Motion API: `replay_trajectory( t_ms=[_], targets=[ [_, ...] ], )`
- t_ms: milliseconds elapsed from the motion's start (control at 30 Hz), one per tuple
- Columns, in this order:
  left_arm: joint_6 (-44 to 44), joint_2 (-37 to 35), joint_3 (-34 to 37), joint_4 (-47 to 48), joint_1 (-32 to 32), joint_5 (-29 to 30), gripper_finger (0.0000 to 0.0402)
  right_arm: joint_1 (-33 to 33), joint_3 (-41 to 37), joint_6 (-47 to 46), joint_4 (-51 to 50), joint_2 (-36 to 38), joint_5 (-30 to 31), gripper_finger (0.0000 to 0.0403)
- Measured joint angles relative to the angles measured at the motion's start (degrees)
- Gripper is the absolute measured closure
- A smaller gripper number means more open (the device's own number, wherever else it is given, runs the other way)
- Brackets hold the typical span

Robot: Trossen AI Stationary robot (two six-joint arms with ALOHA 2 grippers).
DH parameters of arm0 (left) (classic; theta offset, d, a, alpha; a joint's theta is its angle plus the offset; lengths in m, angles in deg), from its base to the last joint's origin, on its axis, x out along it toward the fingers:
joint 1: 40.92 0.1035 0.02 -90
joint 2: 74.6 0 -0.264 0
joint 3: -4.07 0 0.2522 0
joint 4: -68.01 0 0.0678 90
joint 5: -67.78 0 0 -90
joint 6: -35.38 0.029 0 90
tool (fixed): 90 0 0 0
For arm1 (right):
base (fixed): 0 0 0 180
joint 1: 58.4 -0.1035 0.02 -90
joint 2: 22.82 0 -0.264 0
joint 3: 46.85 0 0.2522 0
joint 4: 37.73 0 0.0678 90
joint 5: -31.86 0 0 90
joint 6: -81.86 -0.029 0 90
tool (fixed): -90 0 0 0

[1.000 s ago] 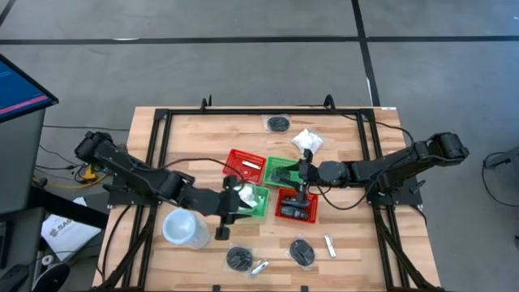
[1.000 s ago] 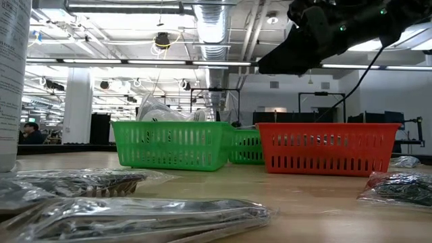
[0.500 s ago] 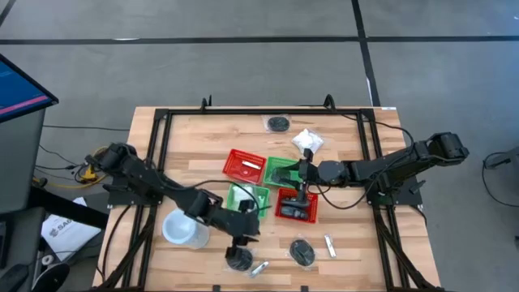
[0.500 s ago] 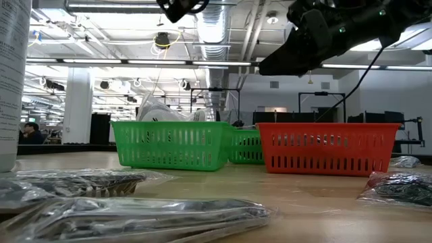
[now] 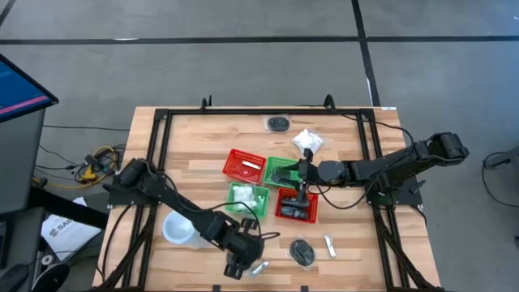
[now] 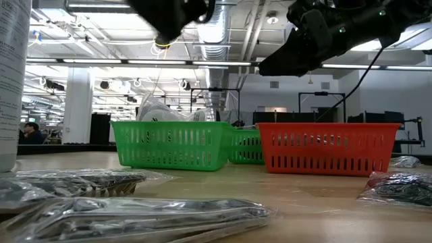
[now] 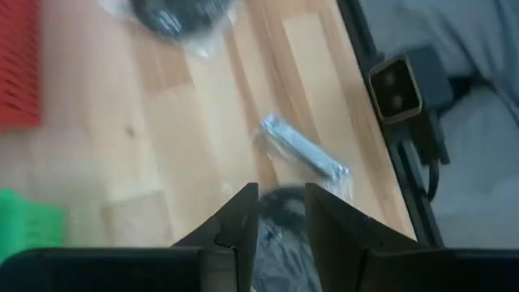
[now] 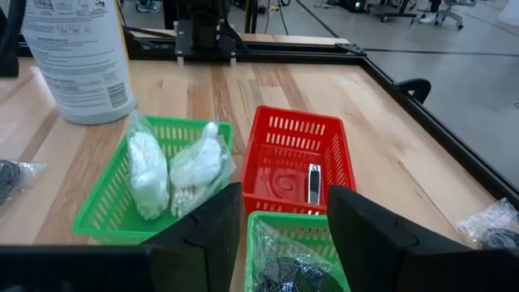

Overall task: Pick & Place Travel size toiletries
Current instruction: Put the black hairbrush into the top right green bin

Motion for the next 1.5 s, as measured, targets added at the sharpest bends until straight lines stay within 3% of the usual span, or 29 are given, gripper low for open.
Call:
replay_trajectory(
  t_ms=[600,1067,1500],
  targets=[
    [0.00,1.97,1.58,3.95,1.43,-1.82,0.0307,-0.07,0.00,-0.44,-0.21,0.00,-0.02,0.0234],
    [-1.05,3.35,1.83,-0.99,1.95,-1.80,0.0223,-0.07,0.00,-0.46,-0.23,0.00,-0.02,0.0234],
    [-1.77,3.74,5.10,-4.08,2.72,-2.64,0.0226,-0.13,-0.02,-0.48,-0.35,0.00,-0.02,0.0234]
  ],
)
